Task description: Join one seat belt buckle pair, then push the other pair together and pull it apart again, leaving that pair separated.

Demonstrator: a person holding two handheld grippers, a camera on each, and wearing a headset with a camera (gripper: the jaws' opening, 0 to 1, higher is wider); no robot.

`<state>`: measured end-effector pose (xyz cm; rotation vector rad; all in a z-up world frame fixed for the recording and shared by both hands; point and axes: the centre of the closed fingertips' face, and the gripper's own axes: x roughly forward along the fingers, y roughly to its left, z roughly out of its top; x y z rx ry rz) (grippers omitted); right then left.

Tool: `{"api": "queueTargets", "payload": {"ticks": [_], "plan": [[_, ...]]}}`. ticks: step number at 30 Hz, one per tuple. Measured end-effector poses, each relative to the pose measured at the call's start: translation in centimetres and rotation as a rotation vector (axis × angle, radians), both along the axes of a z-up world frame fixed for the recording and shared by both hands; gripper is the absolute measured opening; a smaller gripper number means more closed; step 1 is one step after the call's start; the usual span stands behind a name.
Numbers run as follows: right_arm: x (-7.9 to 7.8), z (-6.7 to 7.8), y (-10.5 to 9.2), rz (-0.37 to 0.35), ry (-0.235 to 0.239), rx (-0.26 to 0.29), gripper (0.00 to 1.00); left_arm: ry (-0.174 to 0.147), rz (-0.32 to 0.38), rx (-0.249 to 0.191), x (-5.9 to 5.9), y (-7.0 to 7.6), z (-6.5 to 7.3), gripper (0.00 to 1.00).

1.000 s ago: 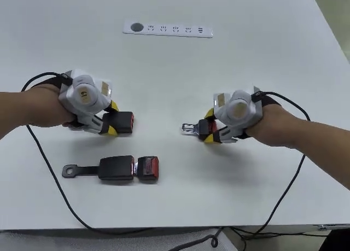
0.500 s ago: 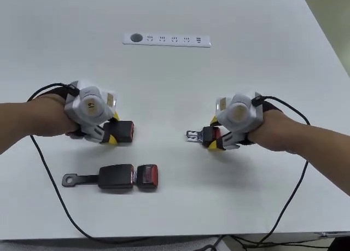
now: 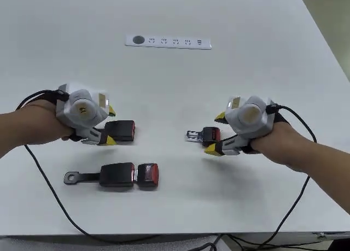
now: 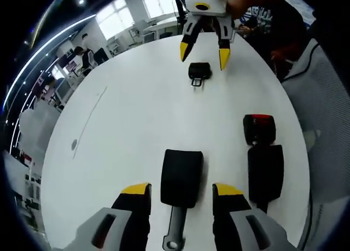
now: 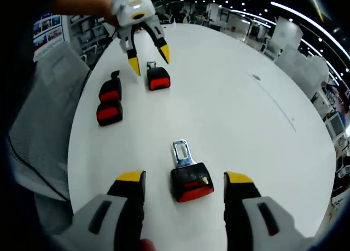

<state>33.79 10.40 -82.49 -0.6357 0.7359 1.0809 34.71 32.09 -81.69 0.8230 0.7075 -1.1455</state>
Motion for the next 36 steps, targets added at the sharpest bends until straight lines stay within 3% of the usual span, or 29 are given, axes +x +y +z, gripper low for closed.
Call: {"api": "queueTargets", "payload": {"ticks": [6, 7, 9, 11, 13, 15, 17, 20, 25, 29, 36], "plan": [[-2.4, 1.9, 1.6, -0.050, -0.028, 0.081, 0.72, -0.008, 0.049, -0.054, -3.2, 0.8, 1.9, 0.54], [-3.3, 2.2, 1.9, -0.051, -0.033, 0.090, 0.73, -0.025, 0.104, -0.083, -3.7, 1.2, 2.7, 0.56], [-4.2, 2.6, 2.1, -0.062, -0.040, 0.106, 0.75, -0.018, 0.150, -0.120, -4.7, 1.5, 3.4, 0.60], [-4.8, 3.0, 2.2, -0.099, -0.036, 0.142, 0.79, -0.025, 0.176, -0.133, -5.7, 2.1, 3.9, 0.63], [-5.8, 3.2, 2.1, -0.111, -0.022, 0.159, 0.80, -0.007, 0.217, -0.164, -6.7, 2.7, 4.3, 0.66], [-6.7, 3.5, 1.7, -0.112, -0.032, 0.159, 0.81, -0.010, 0.235, -0.160, -7.3, 3.7, 4.5, 0.69], [-7.4, 3.6, 1.1, -0.127, -0.033, 0.161, 0.84, 0.002, 0.292, -0.198, -8.0, 4.6, 5.1, 0.71], [-7.7, 3.8, 0.0, -0.160, -0.046, 0.167, 0.89, -0.007, 0.321, -0.192, -9.4, 6.4, 5.4, 0.75], [-7.8, 4.0, -1.7, -0.238, -0.049, 0.186, 0.98, -0.015, 0.407, -0.218, -10.5, 8.9, 5.3, 0.85], [-7.7, 4.2, -2.3, -0.262, -0.073, 0.176, 1.00, -0.024, 0.469, -0.252, -10.8, 9.9, 5.2, 1.00], [-8.3, 4.5, -1.5, -0.252, -0.085, 0.168, 1.00, -0.038, 0.498, -0.240, -10.9, 10.5, 5.0, 1.00]]}}
